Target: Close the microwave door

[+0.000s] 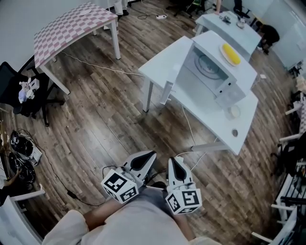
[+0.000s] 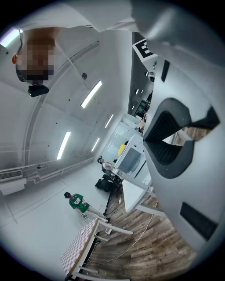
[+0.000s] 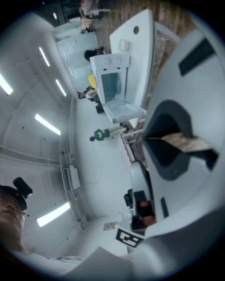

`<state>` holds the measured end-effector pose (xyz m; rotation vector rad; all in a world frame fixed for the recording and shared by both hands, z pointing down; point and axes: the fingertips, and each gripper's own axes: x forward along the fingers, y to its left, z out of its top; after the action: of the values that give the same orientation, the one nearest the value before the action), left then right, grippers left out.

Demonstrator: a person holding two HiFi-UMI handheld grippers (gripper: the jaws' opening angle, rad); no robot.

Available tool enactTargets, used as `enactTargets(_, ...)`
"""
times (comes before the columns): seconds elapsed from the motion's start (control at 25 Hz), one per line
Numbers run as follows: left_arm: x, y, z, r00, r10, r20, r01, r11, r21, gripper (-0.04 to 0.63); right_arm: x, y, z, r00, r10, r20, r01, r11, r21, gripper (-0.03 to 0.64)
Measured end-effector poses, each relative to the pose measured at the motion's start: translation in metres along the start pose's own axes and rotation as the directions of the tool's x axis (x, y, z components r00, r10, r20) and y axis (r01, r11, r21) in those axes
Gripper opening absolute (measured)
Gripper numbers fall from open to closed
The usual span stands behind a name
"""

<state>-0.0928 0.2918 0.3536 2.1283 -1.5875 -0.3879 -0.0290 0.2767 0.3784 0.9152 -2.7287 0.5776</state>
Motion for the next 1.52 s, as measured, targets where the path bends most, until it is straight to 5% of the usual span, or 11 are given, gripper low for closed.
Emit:
enactTargets(0.8,-0.001,0.046,0.033,0.998,-0.014,0.056,0.017,0.999,-0.044,0.018,0.051,0.012,0.025,1.0,0.018,0.006,-0.018,0.999,-0.049,0.025)
enactTargets(1.52,0.08,0.078,0.043,0.998,-0.052,-0.04,0.051,0.998,-0.025,0.018,0.103,-0.046,0.065,0.999,-0.033,0.031,0.033,0.999,-0.025,0.025)
